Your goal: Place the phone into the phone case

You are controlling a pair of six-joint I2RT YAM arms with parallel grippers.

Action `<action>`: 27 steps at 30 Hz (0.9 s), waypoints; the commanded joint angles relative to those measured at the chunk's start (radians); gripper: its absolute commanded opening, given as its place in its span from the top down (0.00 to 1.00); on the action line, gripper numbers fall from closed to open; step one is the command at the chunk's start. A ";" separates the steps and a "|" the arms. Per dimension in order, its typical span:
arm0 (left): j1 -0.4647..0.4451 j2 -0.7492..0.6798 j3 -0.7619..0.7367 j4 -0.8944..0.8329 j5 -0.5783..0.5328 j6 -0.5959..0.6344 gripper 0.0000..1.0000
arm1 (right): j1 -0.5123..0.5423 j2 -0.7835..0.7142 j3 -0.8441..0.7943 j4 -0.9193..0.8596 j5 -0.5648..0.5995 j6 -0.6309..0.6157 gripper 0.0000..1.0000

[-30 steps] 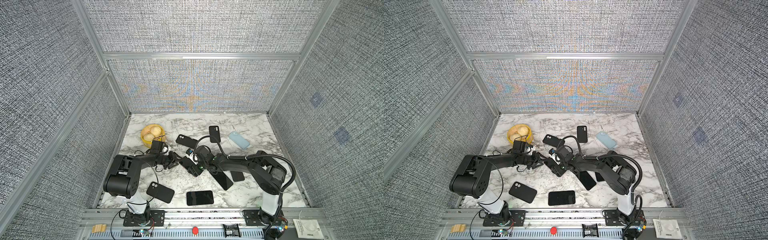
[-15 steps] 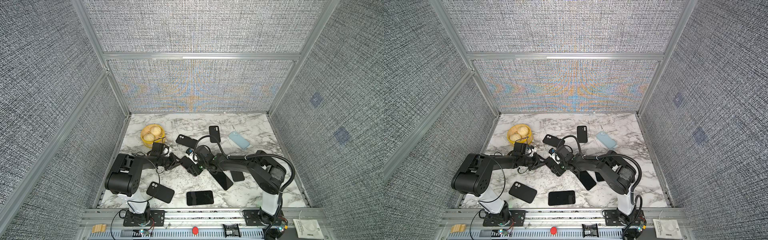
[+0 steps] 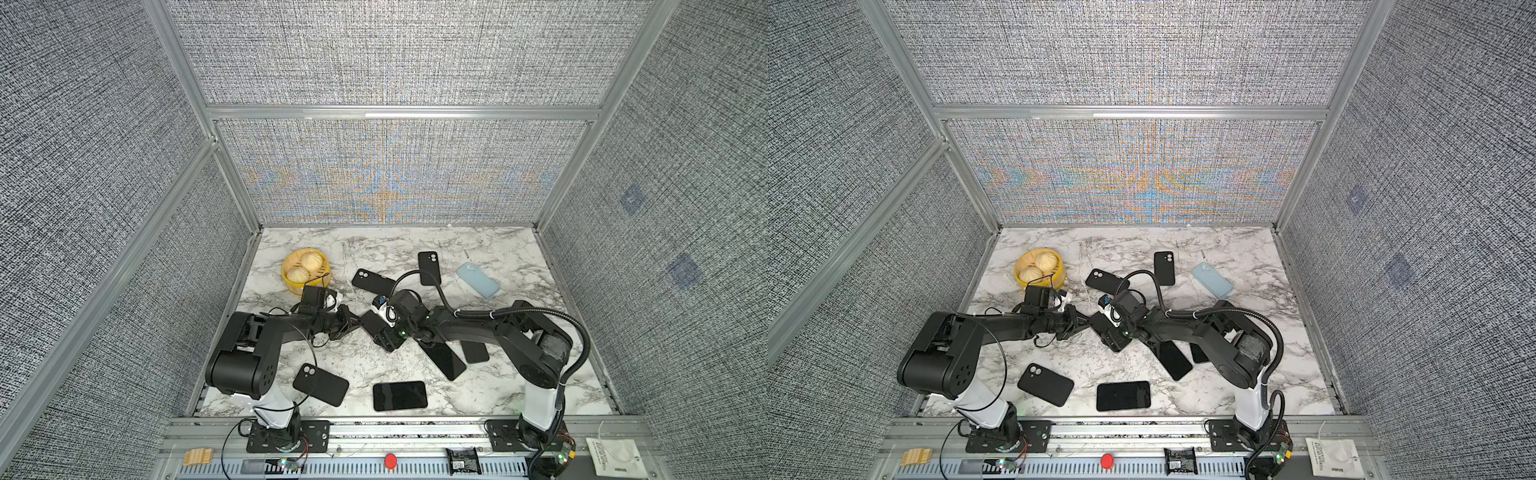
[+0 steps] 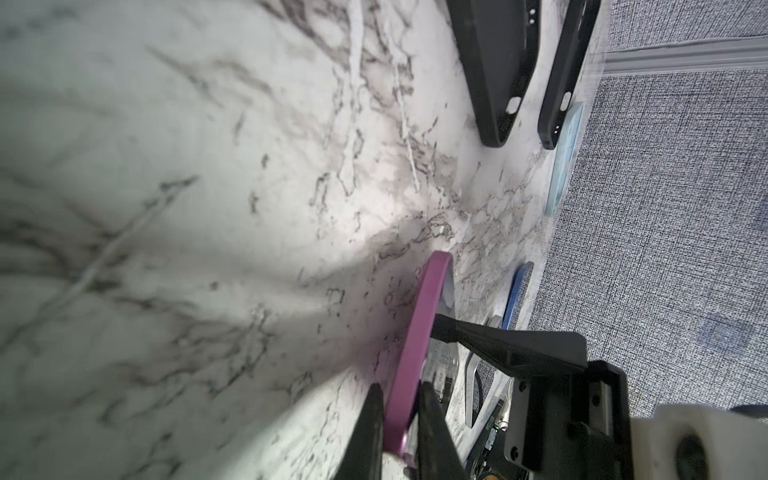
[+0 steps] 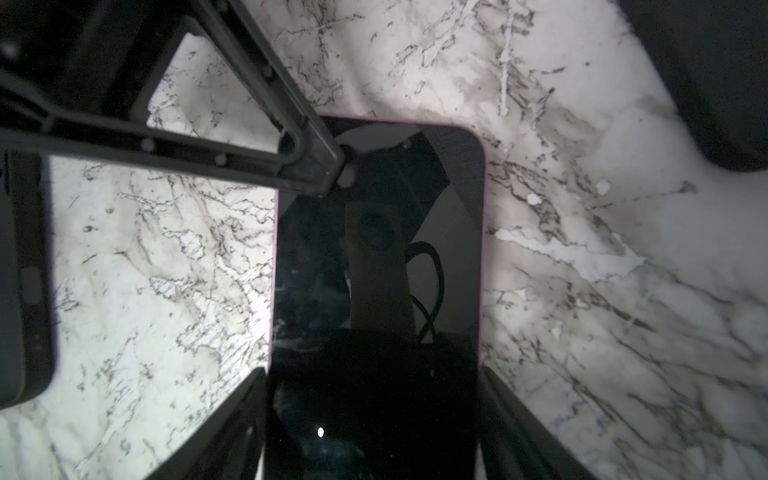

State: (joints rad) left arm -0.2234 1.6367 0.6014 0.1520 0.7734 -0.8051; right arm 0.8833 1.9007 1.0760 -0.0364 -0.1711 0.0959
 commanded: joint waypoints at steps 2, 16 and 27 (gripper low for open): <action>-0.004 -0.028 0.003 0.009 0.006 0.004 0.99 | 0.005 -0.011 -0.007 -0.155 -0.003 -0.022 0.20; -0.003 -0.133 0.033 0.019 -0.011 -0.046 1.00 | -0.015 -0.250 -0.016 -0.278 0.104 -0.017 0.10; -0.003 -0.201 0.040 0.267 -0.042 -0.216 1.00 | -0.190 -0.477 -0.196 -0.066 -0.036 0.395 0.11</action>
State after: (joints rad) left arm -0.2264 1.4376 0.6449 0.2707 0.7315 -0.9409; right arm 0.7246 1.4487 0.9146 -0.2092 -0.1364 0.3389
